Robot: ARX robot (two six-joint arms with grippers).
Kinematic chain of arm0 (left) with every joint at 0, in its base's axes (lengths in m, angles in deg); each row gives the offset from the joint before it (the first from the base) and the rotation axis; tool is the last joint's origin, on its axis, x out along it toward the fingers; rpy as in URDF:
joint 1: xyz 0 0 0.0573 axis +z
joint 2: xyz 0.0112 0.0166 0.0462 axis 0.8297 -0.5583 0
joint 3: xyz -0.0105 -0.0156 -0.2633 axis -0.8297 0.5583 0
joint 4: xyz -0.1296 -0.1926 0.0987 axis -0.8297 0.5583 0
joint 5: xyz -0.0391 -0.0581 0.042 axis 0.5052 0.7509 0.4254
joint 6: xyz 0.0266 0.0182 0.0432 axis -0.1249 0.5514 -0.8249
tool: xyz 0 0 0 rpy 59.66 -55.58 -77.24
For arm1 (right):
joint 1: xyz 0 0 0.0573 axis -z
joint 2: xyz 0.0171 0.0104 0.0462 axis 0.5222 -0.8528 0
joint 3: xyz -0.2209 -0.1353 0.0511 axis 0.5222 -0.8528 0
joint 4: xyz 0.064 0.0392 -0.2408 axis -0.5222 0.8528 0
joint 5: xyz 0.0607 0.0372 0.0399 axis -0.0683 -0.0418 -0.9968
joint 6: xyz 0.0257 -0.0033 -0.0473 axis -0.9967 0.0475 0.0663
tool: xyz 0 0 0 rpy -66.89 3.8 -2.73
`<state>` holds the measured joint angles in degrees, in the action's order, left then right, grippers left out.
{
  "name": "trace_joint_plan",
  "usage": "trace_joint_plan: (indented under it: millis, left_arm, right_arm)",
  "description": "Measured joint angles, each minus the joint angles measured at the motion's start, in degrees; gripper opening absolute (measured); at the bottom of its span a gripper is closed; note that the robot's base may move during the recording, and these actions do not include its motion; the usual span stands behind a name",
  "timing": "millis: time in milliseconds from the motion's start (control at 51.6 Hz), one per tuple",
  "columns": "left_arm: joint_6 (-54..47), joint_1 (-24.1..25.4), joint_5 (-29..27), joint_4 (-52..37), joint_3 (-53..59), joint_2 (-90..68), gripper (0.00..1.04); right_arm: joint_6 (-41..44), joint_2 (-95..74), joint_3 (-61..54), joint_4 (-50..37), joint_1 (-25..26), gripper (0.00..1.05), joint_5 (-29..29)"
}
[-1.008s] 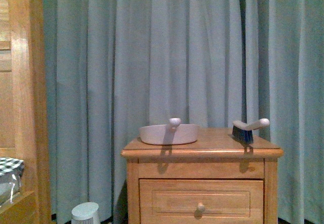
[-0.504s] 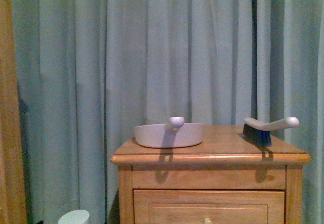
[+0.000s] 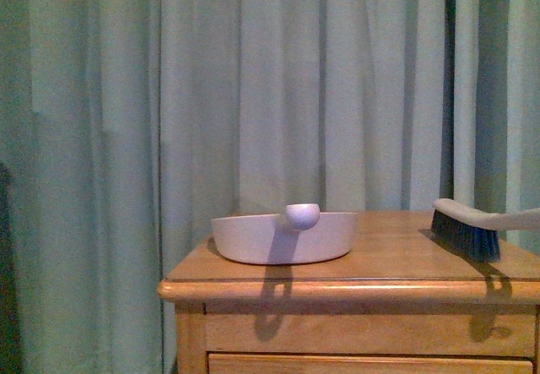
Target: Clean up trash
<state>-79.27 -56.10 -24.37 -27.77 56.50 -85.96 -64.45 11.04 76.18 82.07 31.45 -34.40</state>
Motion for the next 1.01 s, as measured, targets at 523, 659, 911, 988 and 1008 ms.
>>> trace_joint_plan:
  millis: [523, 659, 911, 988, 1008]
  left_arm:
    - [0.0, 0.0, 0.1, 0.0, 0.0, 0.1, 0.97]
    - [0.0, 0.0, 0.1, 0.0, 0.0, 0.1, 0.97]
    - [6.0, 0.9, 6.6, 6.8, -3.8, -9.3, 0.97]
    - [7.0, -0.1, 6.1, 1.7, -8.1, -22.6, 0.97]
    - [7.0, -0.6, 5.8, -0.3, -9.9, -26.5, 0.97]
  right_arm:
    - [0.0, 0.0, 0.0, 0.0, 0.0, 0.98, 0.2]
    - [0.0, 0.0, 0.0, 0.0, 0.0, 0.98, 0.2]
    - [0.0, 0.0, 0.0, 0.0, 0.0, 0.98, 0.2]
    - [0.0, 0.0, 0.0, 0.0, 0.0, 0.98, 0.2]
    - [0.0, 0.0, 0.0, 0.0, 0.0, 0.98, 0.2]
